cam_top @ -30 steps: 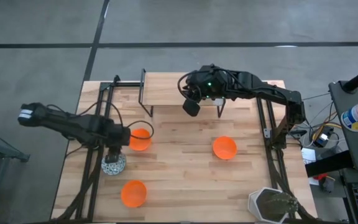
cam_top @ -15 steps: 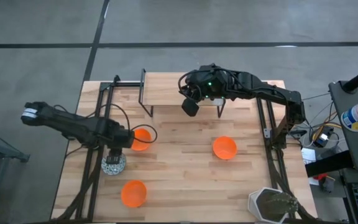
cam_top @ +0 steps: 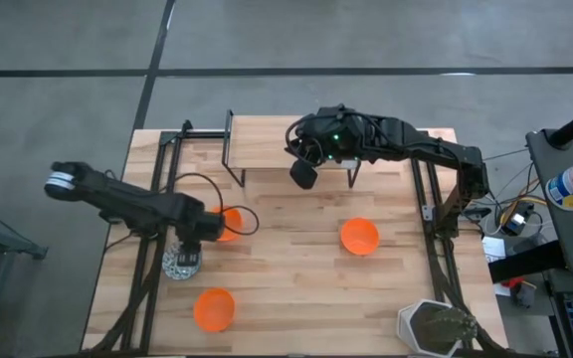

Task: Pick & Place Mini bowls
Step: Stack the white patterned bowl on top of the white bowls on the shelf

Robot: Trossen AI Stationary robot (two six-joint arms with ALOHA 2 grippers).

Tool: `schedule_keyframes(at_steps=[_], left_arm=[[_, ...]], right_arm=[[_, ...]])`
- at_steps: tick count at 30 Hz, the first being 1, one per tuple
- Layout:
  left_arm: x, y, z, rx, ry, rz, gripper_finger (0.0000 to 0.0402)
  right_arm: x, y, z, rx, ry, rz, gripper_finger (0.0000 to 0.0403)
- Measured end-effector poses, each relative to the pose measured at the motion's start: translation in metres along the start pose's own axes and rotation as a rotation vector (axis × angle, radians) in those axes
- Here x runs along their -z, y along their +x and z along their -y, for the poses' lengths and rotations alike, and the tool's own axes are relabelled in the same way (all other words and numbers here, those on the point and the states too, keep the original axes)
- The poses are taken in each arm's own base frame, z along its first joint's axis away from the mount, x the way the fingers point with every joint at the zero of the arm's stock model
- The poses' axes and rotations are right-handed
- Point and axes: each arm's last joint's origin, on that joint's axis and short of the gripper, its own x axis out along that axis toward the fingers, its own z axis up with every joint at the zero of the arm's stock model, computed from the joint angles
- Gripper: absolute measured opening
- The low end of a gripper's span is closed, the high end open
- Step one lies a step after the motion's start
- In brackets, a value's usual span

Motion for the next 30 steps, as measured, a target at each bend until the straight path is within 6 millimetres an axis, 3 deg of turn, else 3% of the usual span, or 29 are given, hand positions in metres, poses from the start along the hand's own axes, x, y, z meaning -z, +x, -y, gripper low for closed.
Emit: schedule_keyframes(at_steps=[9,17,30], left_arm=[[-0.009,0.016,0.000,0.017,-0.021,-0.101,0.0113],[-0.011,0.016,0.002,0.077,-0.024,-0.094,0.0012],[-0.007,-0.005,0.003,0.166,-0.136,0.028,0.0003]], right_arm=[[0.000,-0.001,-0.004,-0.010,-0.009,0.002,0.0063],[0.001,-0.001,-0.005,-0.013,-0.016,0.003,0.0063],[0.001,-0.002,-0.008,-0.023,-0.147,0.003,0.0063]])
